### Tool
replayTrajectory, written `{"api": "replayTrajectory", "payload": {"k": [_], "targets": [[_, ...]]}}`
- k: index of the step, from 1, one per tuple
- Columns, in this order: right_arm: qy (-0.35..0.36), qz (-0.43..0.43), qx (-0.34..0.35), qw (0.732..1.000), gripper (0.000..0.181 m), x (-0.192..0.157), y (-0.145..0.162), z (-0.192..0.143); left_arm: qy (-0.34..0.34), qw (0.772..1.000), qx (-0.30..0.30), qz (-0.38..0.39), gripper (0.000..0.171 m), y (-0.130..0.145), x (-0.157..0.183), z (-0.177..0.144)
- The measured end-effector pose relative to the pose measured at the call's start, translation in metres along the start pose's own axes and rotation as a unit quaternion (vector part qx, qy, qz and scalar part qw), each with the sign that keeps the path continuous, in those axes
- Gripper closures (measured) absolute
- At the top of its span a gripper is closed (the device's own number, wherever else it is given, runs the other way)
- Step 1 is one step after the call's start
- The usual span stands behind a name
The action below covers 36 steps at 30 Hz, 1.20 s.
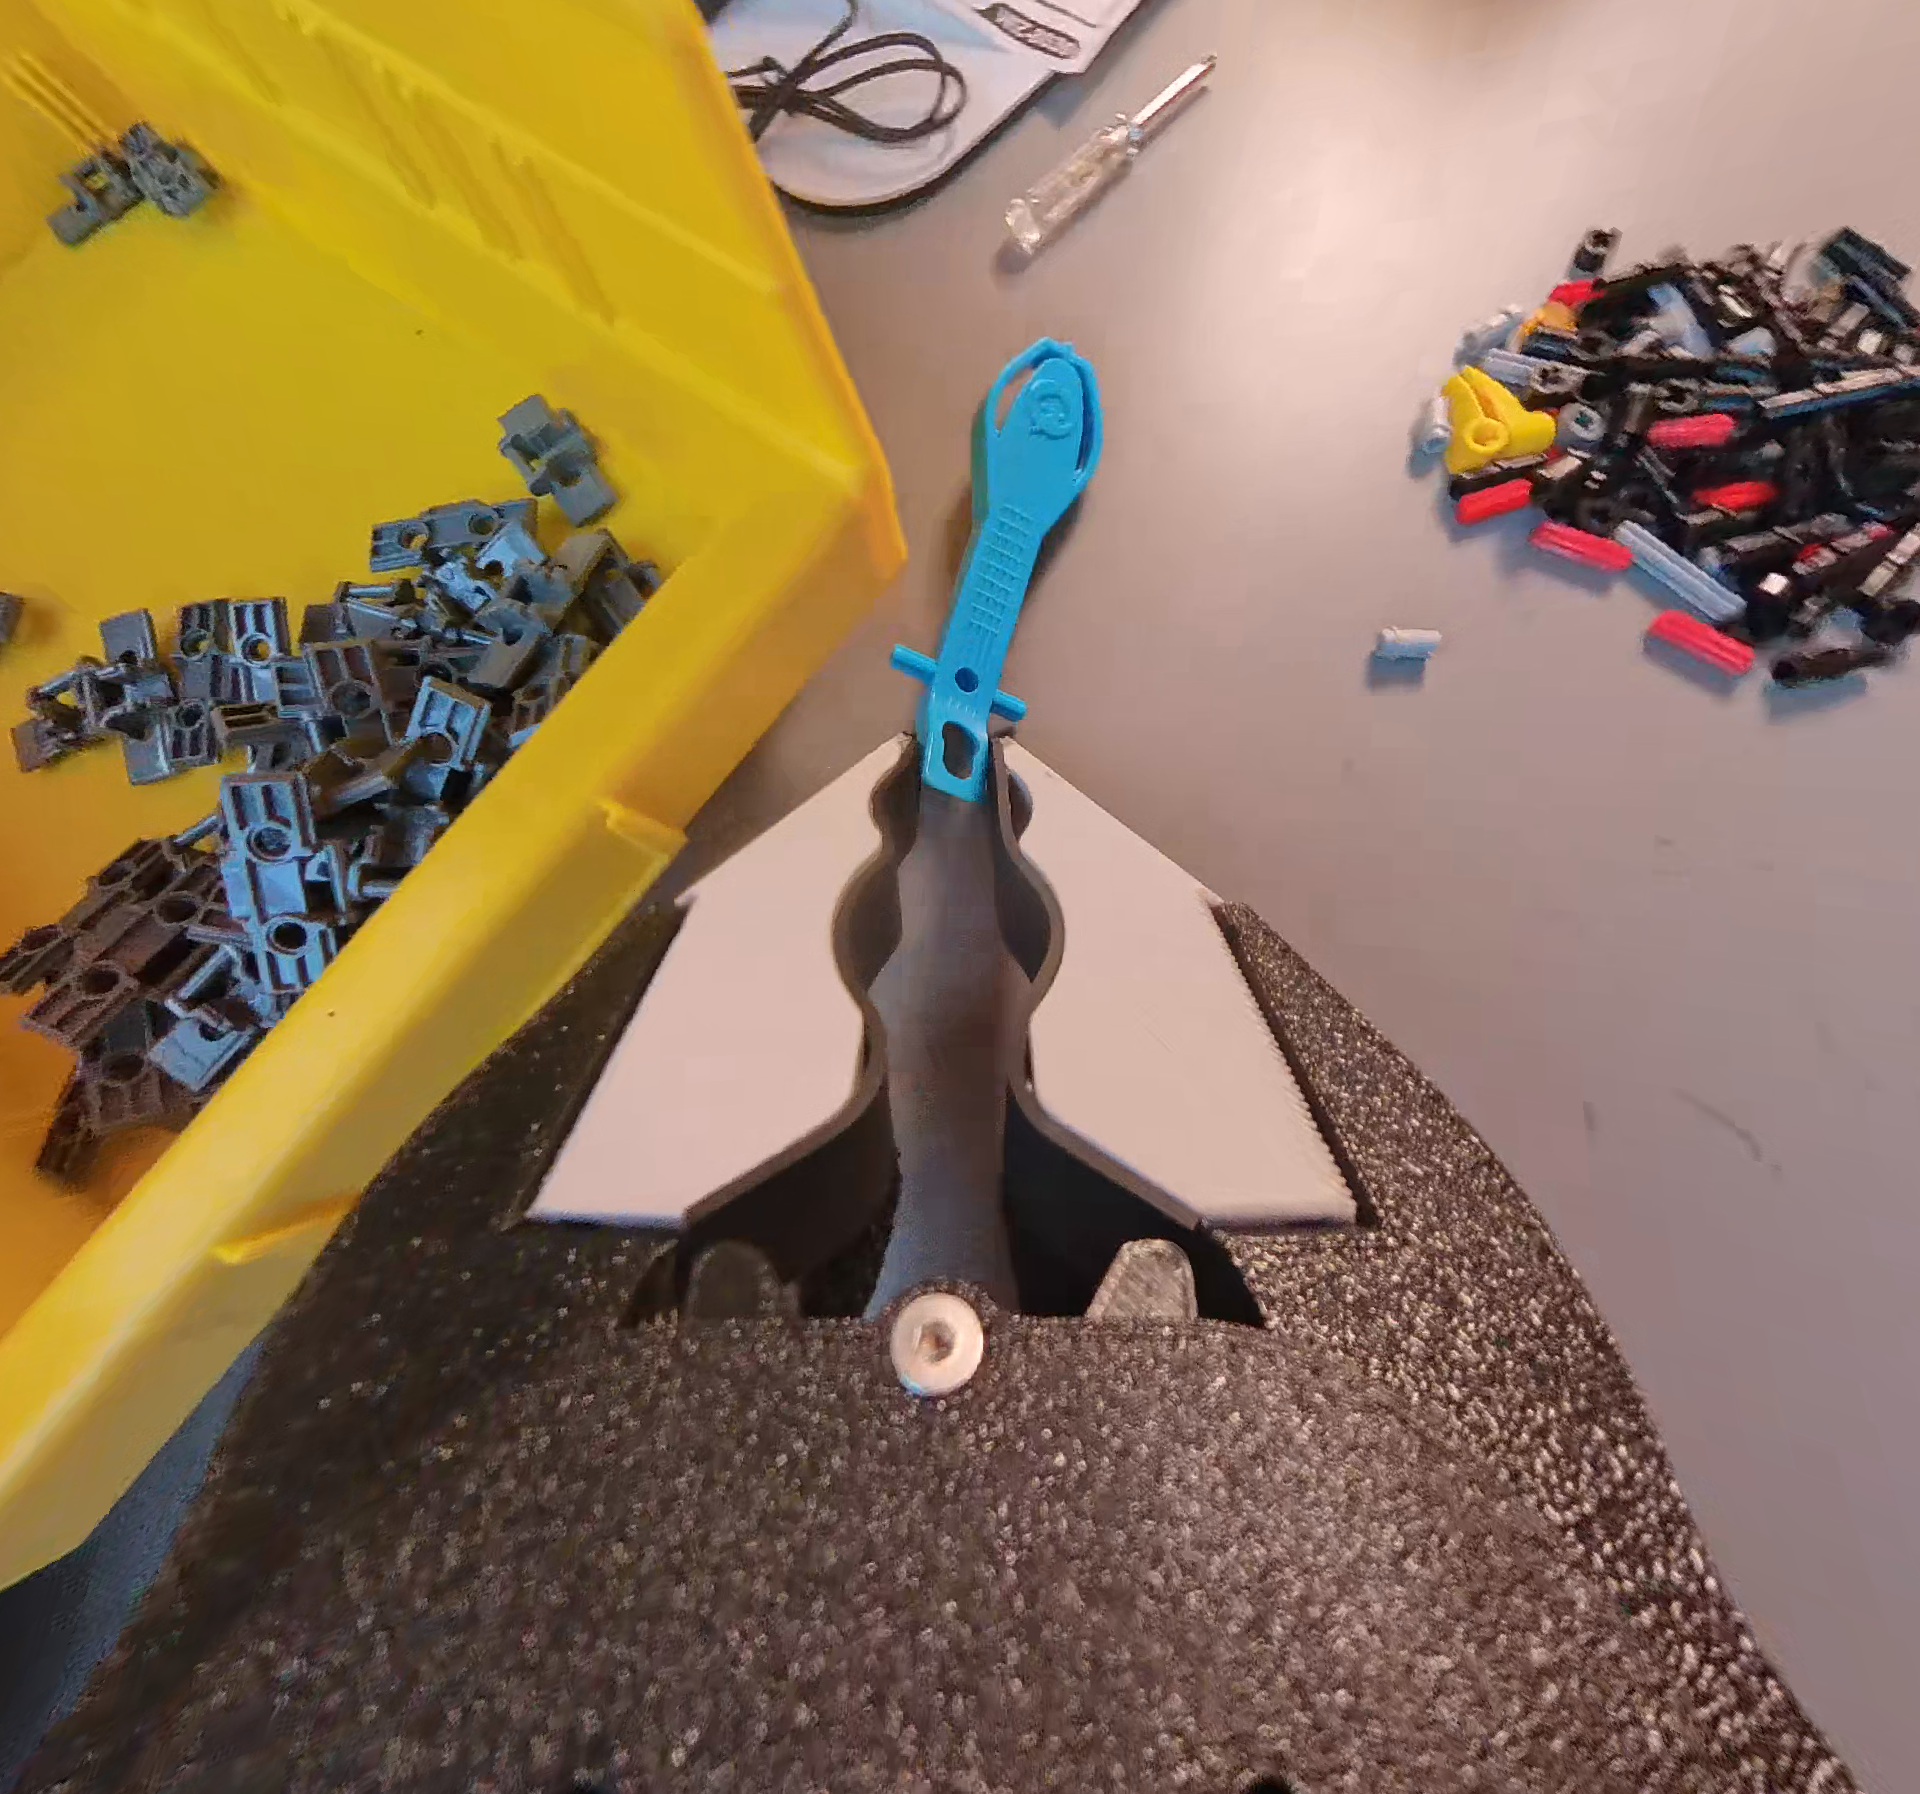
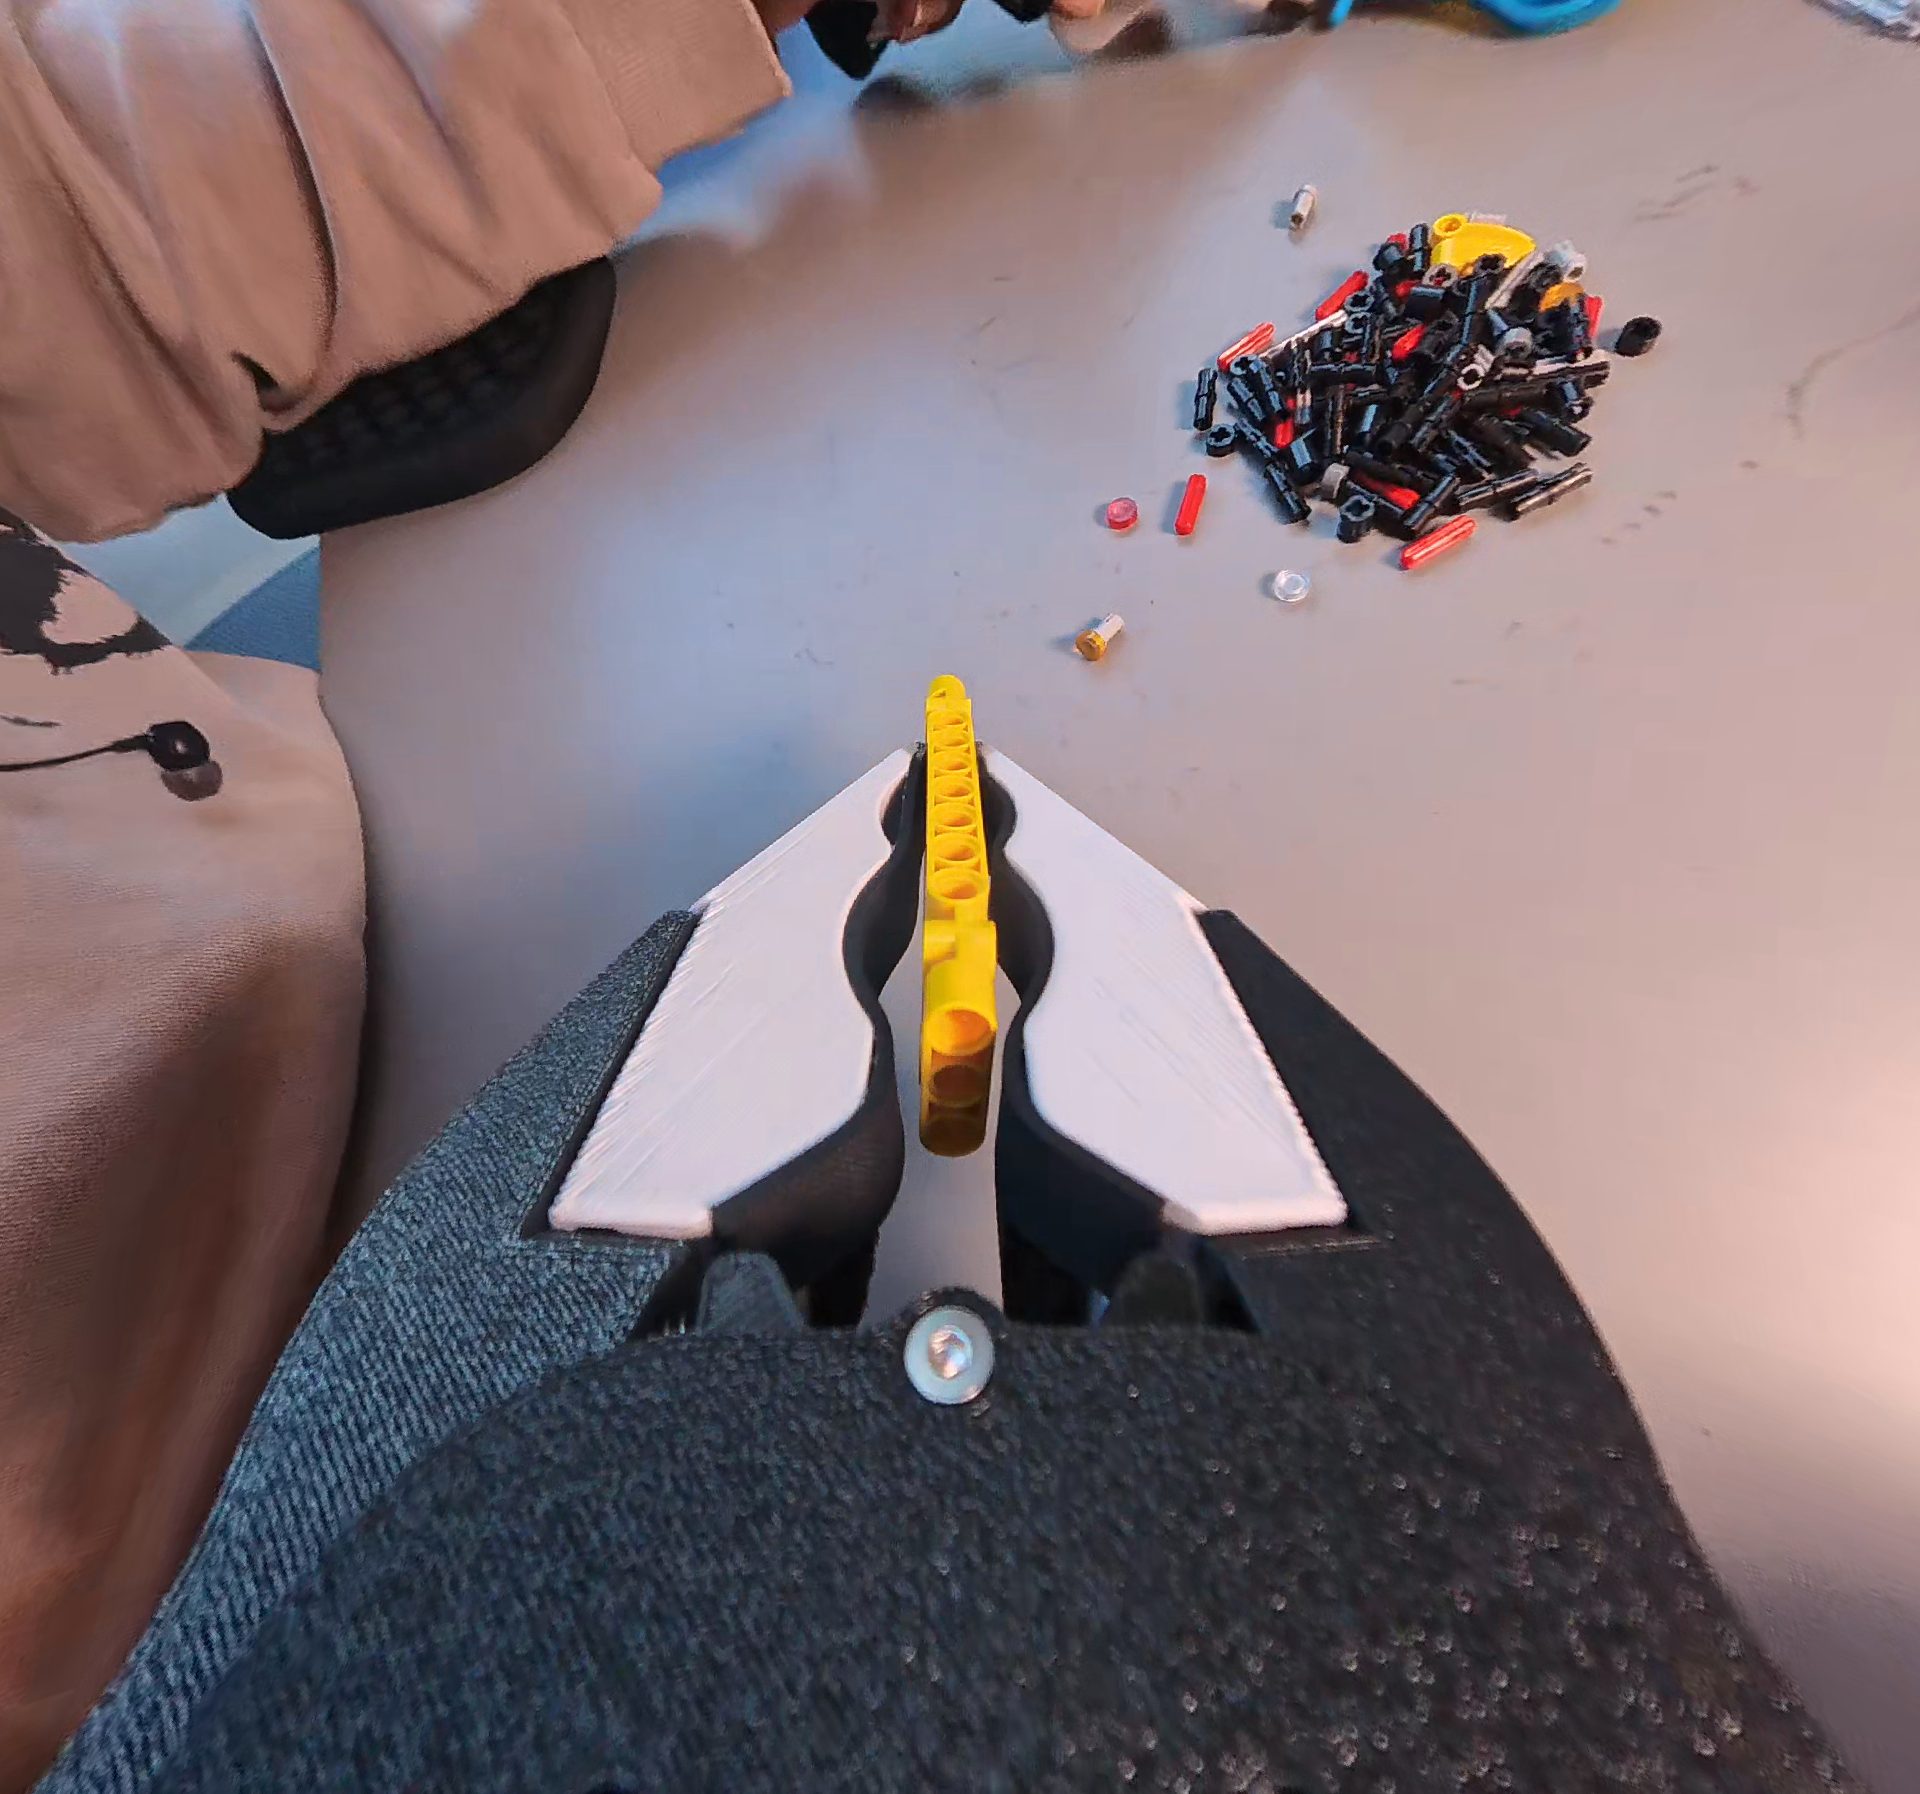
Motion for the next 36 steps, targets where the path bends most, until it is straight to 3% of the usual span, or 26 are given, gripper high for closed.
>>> {"api": "replayTrajectory", "payload": {"k": [3, 5, 8, 14, 19, 24, 26, 29, 36], "targets": [[-0.006, 0.010, 0.027, 1.000, 0.175, 0.003, 0.001, -0.008, 0.040, 0.999, 0.014, 0.010, 0.161, -0.002, 0.018, -0.028], [-0.016, 0.017, 0.047, 0.999, 0.175, 0.003, -0.001, -0.014, 0.099, 0.994, 0.042, 0.001, 0.171, -0.009, 0.040, -0.056], [-0.031, 0.023, 0.074, 0.996, 0.175, 0.000, -0.006, -0.022, 0.174, 0.984, 0.044, -0.002, 0.171, -0.014, 0.074, -0.085], [-0.037, -0.008, 0.074, 0.997, 0.175, -0.018, -0.017, -0.020, 0.257, 0.966, 0.035, -0.012, 0.171, 0.003, 0.120, -0.095], [-0.035, -0.014, 0.060, 0.997, 0.175, -0.029, -0.007, -0.013, 0.247, 0.969, 0.024, -0.014, 0.171, 0.026, 0.127, -0.089], [-0.046, -0.022, 0.052, 0.997, 0.175, -0.041, -0.002, 0.001, 0.229, 0.973, 0.022, 0.004, 0.171, 0.030, 0.127, -0.084], [-0.052, -0.025, 0.044, 0.997, 0.175, -0.043, 0.000, 0.006, 0.205, 0.978, -0.007, 0.026, 0.155, 0.034, 0.126, -0.089], [-0.060, -0.028, 0.029, 0.997, 0.175, -0.044, 0.004, 0.012, 0.178, 0.983, -0.004, 0.040, 0.138, 0.039, 0.122, -0.125], [-0.080, -0.013, 0.003, 0.997, 0.175, -0.033, 0.003, 0.022, 0.056, 0.993, 0.101, -0.022, 0.128, 0.074, 0.117, -0.254]]}}
Point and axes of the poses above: each gripper's, where its closed fingertips meet, z out along the fingers, y out of its underside, x = y × z across the jaws, the point moved 9 cm from there along -z, back along the fingers, and after that the axes turned 2 degrees about x, right-handed, at the moved point
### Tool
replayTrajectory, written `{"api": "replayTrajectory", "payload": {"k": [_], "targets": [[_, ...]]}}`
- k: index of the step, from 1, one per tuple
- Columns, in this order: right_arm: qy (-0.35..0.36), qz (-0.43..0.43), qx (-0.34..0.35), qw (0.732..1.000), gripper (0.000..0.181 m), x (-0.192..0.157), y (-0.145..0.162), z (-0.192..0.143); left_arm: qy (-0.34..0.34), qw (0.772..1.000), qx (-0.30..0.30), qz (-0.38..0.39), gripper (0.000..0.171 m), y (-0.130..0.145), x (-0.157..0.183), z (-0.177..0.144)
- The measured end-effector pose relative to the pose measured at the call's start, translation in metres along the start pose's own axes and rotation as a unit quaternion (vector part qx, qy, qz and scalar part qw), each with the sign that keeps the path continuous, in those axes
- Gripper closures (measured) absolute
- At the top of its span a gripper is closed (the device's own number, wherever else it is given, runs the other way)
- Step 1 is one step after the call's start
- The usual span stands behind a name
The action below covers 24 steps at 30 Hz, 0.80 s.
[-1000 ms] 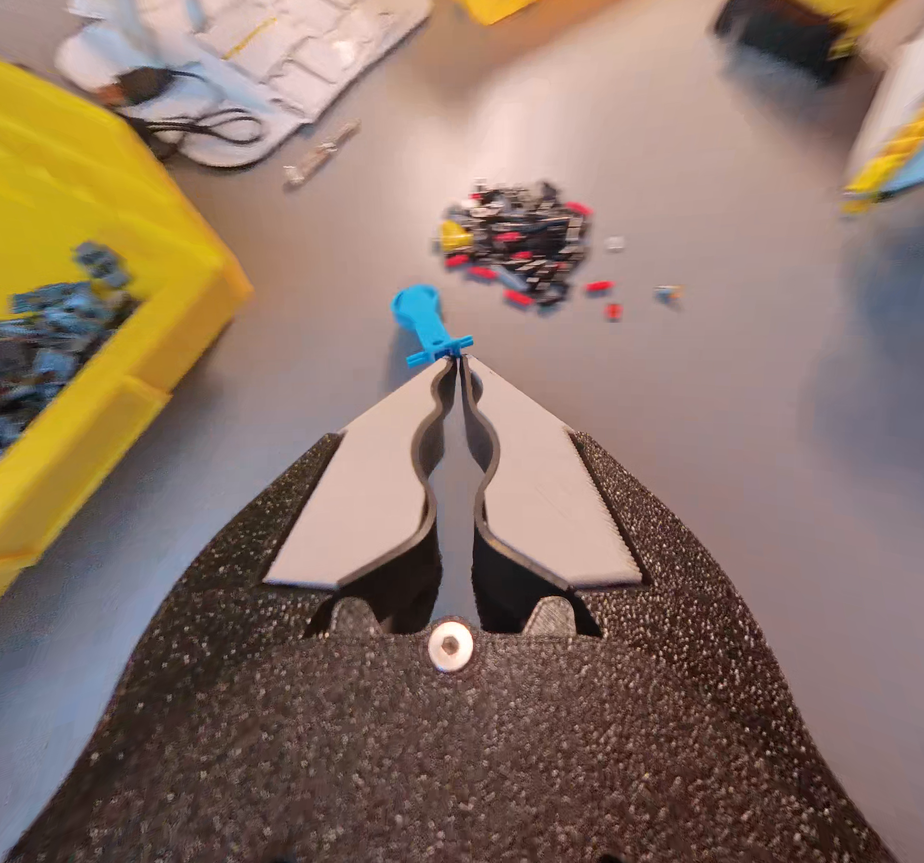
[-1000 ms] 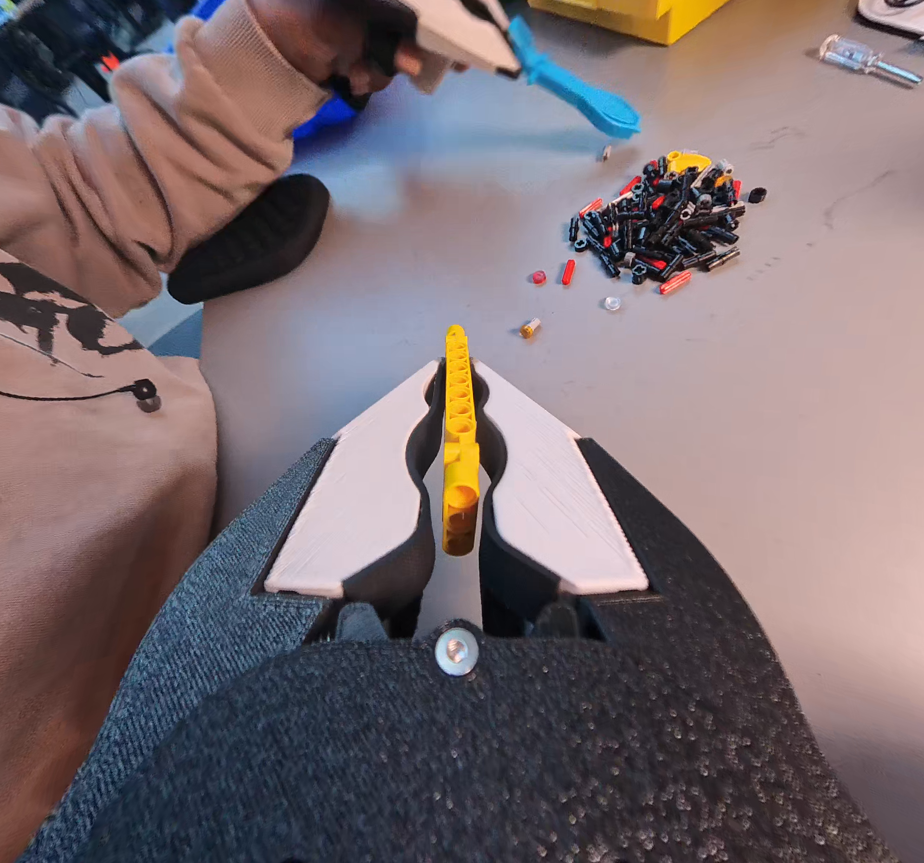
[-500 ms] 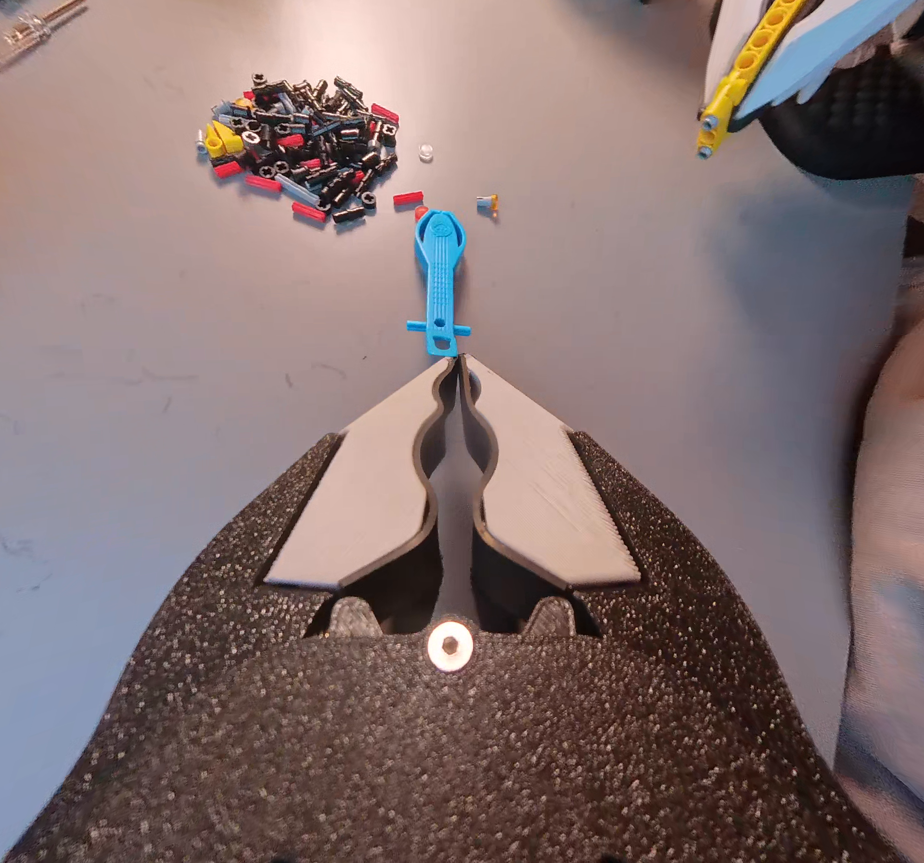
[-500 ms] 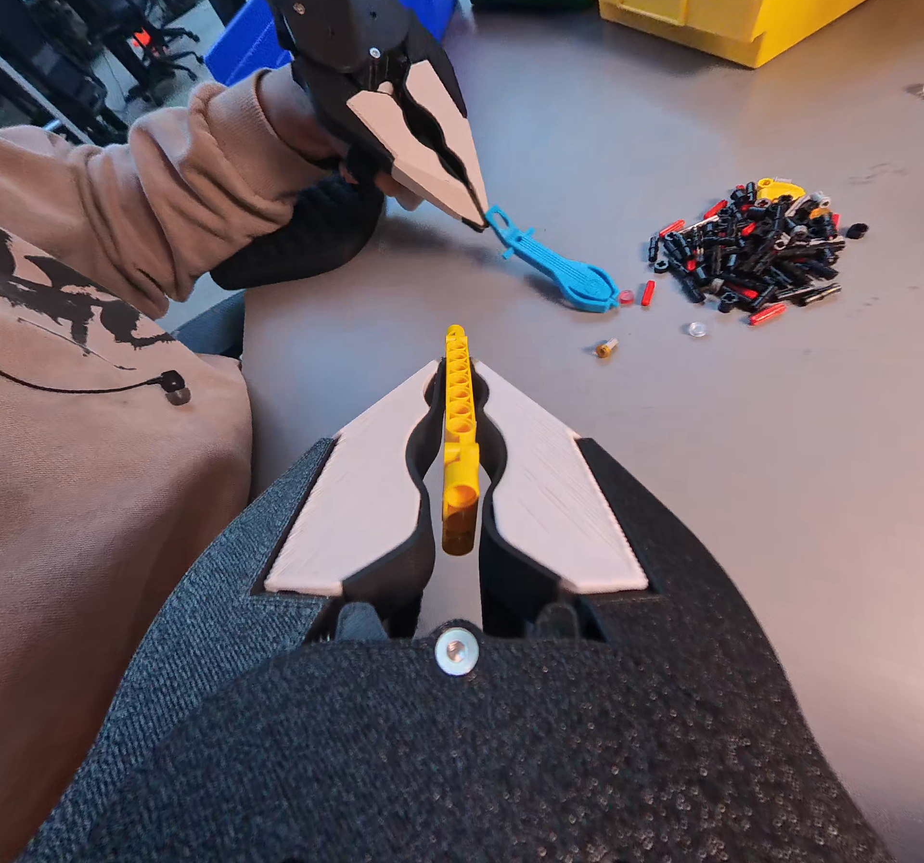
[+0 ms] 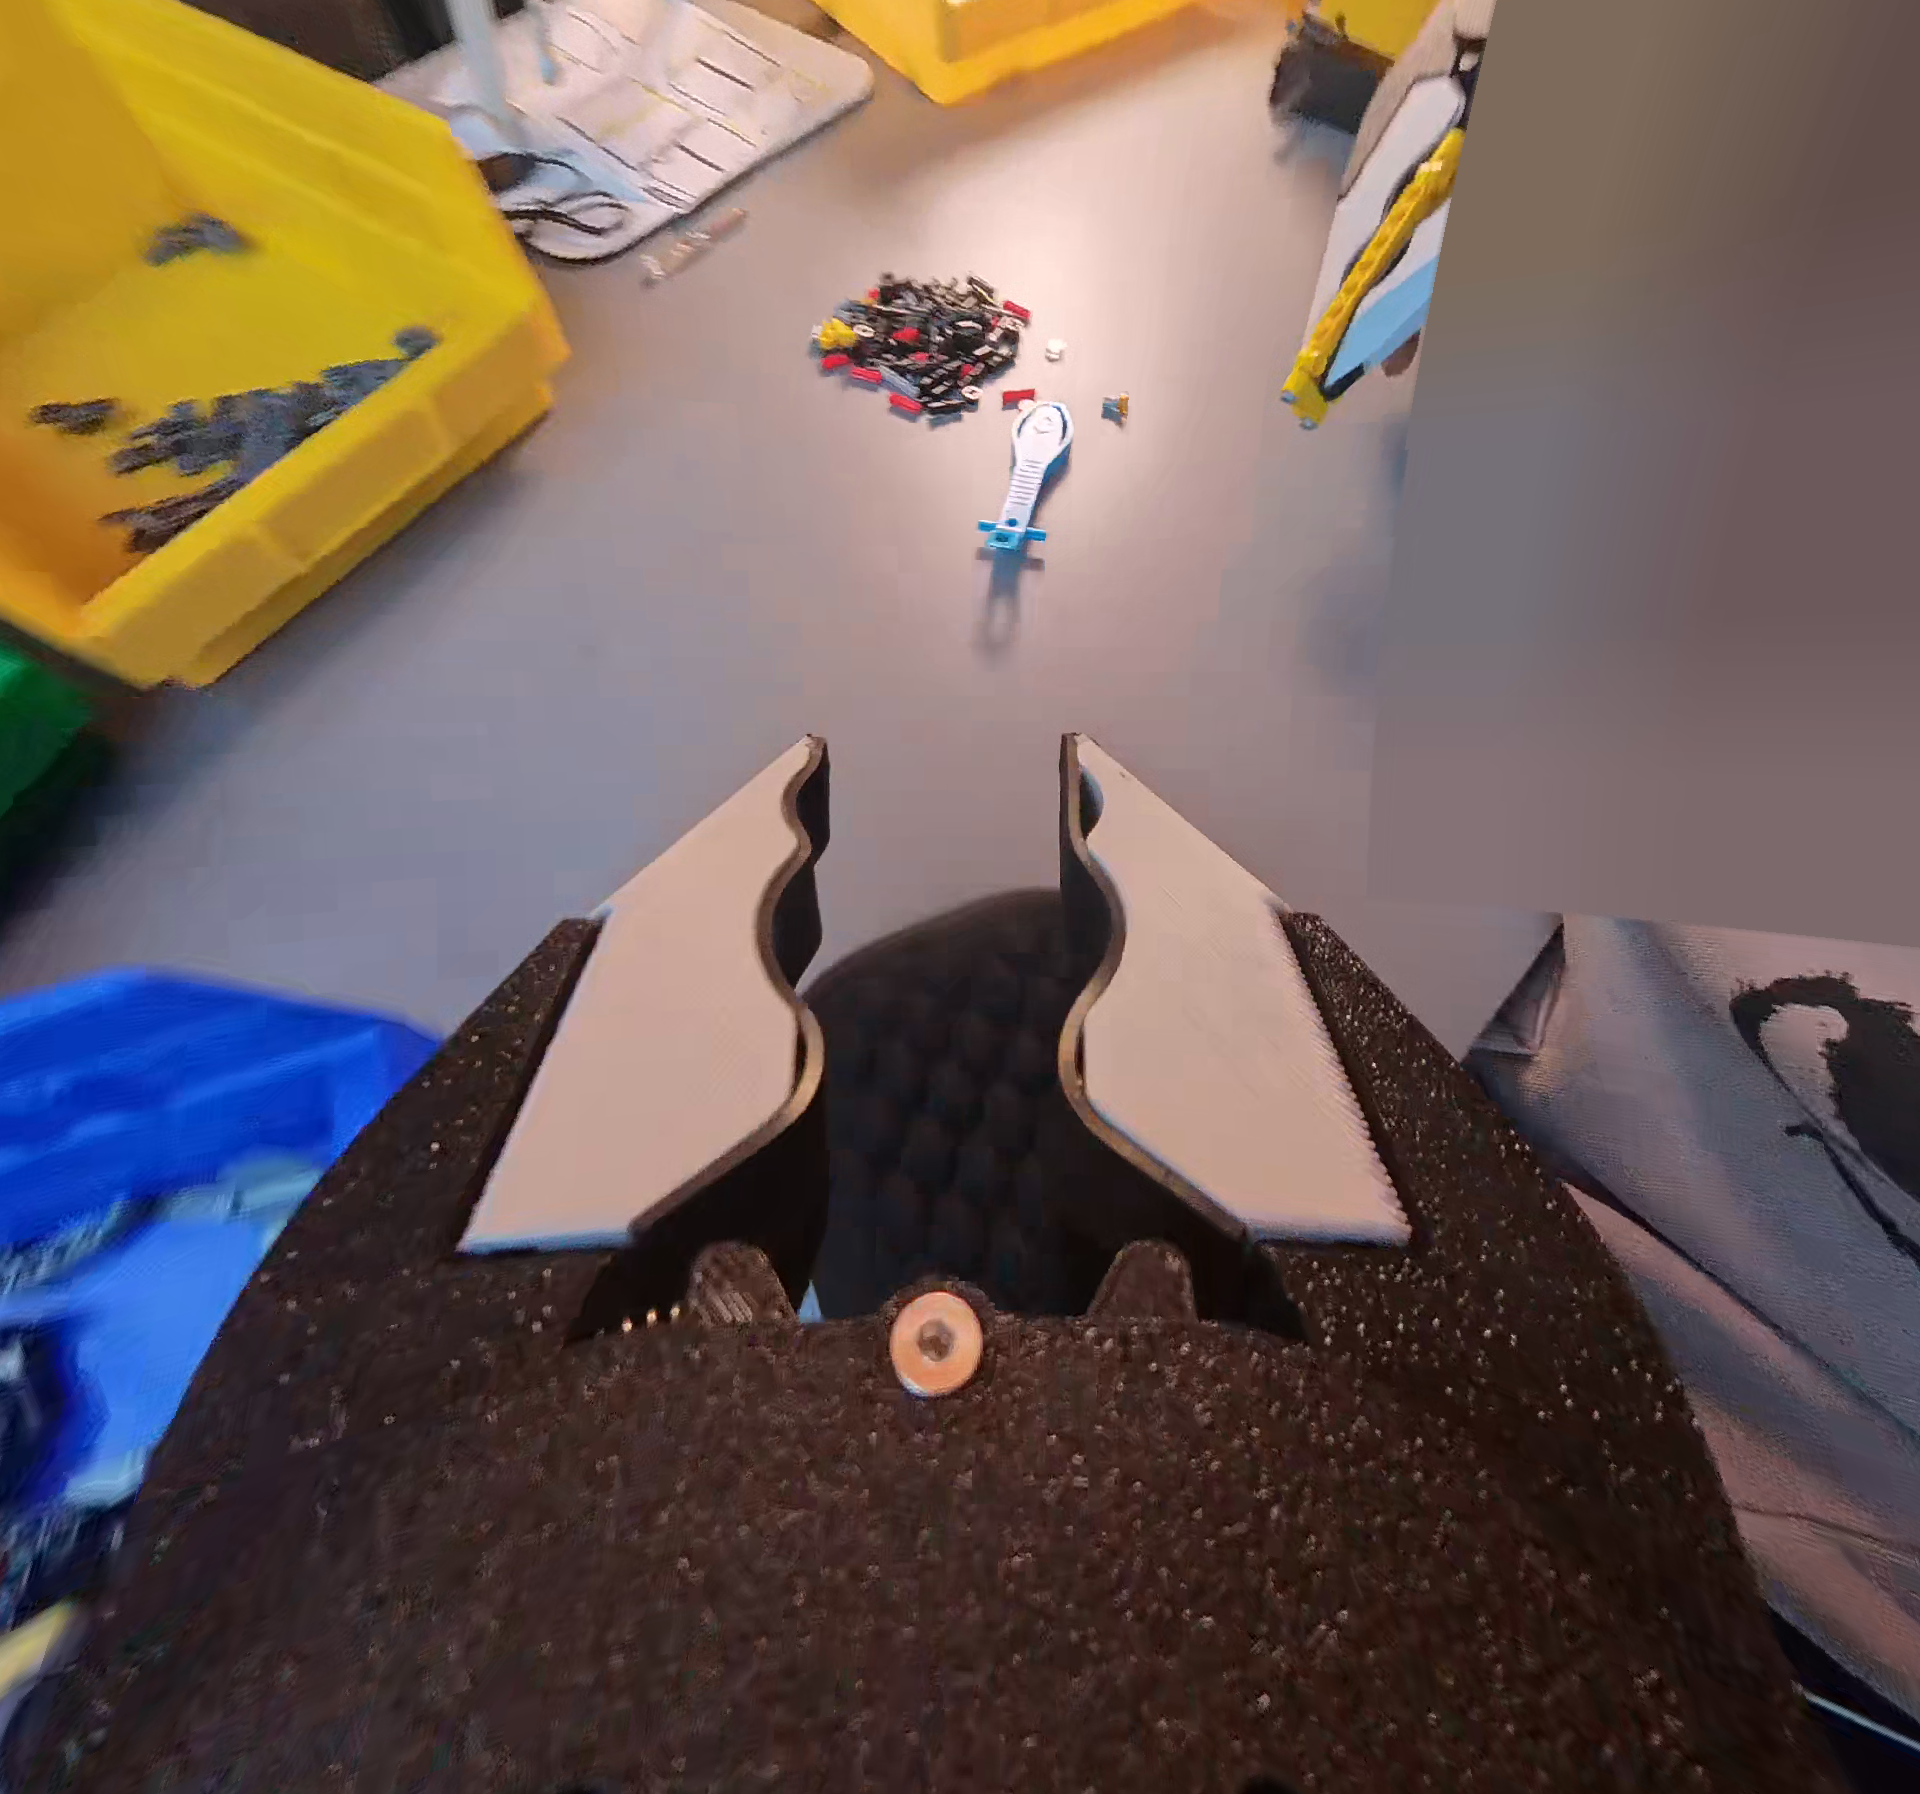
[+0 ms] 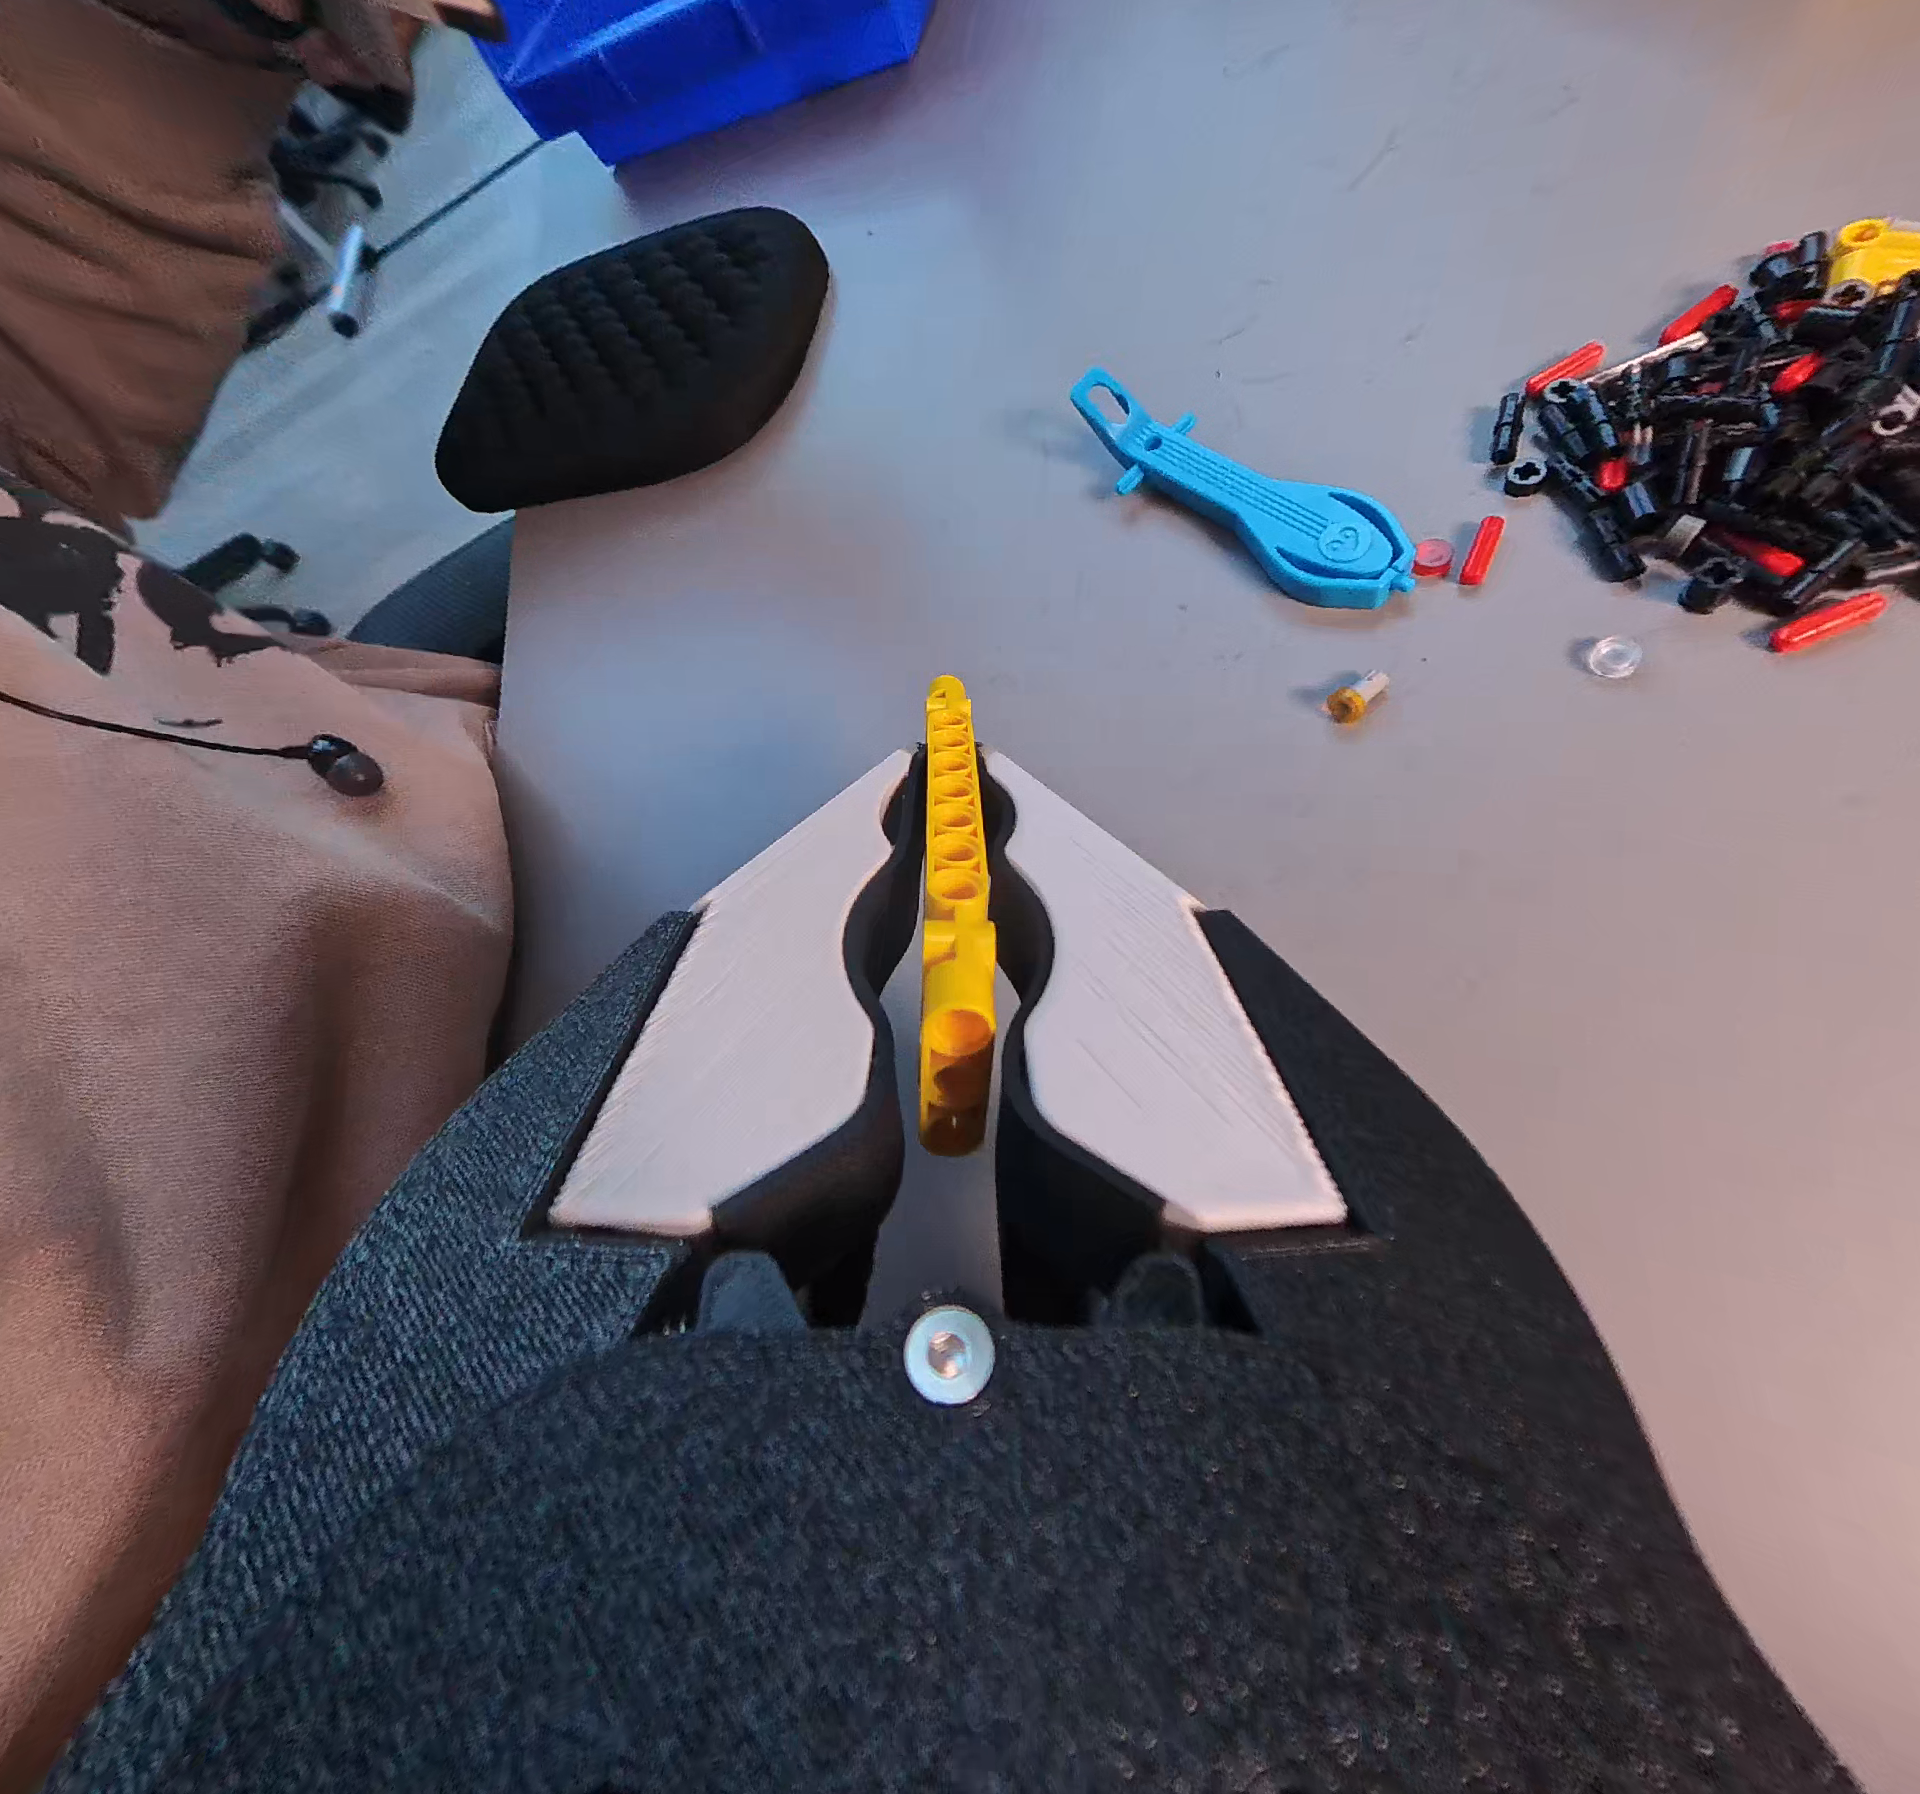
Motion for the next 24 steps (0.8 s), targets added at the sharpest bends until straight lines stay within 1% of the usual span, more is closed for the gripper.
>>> {"api": "replayTrajectory", "payload": {"k": [2, 5, 7, 10, 13, 17, 22, 24], "targets": [[-0.007, 0.001, -0.009, 1.000, 0.175, 0.005, -0.006, 0.003, -0.047, 0.999, 0.013, -0.024, 0.128, 0.011, 0.003, -0.033], [-0.015, -0.008, -0.028, 0.999, 0.175, 0.008, -0.020, 0.010, -0.126, 0.991, 0.007, -0.043, 0.126, 0.035, 0.008, -0.078], [-0.018, -0.021, -0.043, 0.999, 0.175, 0.007, -0.030, 0.017, -0.164, 0.984, 0.000, -0.065, 0.124, 0.054, 0.012, -0.103], [-0.021, -0.041, -0.063, 0.997, 0.175, 0.001, -0.045, 0.028, -0.209, 0.973, 0.014, -0.097, 0.124, 0.083, 0.021, -0.135], [-0.024, -0.060, -0.078, 0.995, 0.175, -0.009, -0.059, 0.042, -0.239, 0.963, 0.022, -0.119, 0.126, 0.115, 0.027, -0.158], [-0.028, -0.077, -0.091, 0.992, 0.175, -0.025, -0.073, 0.062, -0.254, 0.954, 0.016, -0.160, 0.124, 0.160, 0.031, -0.180], [-0.022, -0.065, -0.100, 0.993, 0.175, -0.037, -0.087, 0.084, -0.270, 0.941, 0.012, -0.203, 0.122, 0.220, 0.050, -0.202], [-0.018, -0.063, -0.103, 0.993, 0.175, -0.042, -0.093, 0.092, -0.286, 0.932, 0.009, -0.223, 0.121, 0.246, 0.058, -0.211]]}}
Point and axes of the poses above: each gripper's, where its closed fingertips meet, z out along the fingers, y out of its underside, x = y × z across the jaws, the point moved 9 cm from there along -z, back along the fingers, and after that the axes turned 2 degrees about x, right-handed, at the moved point
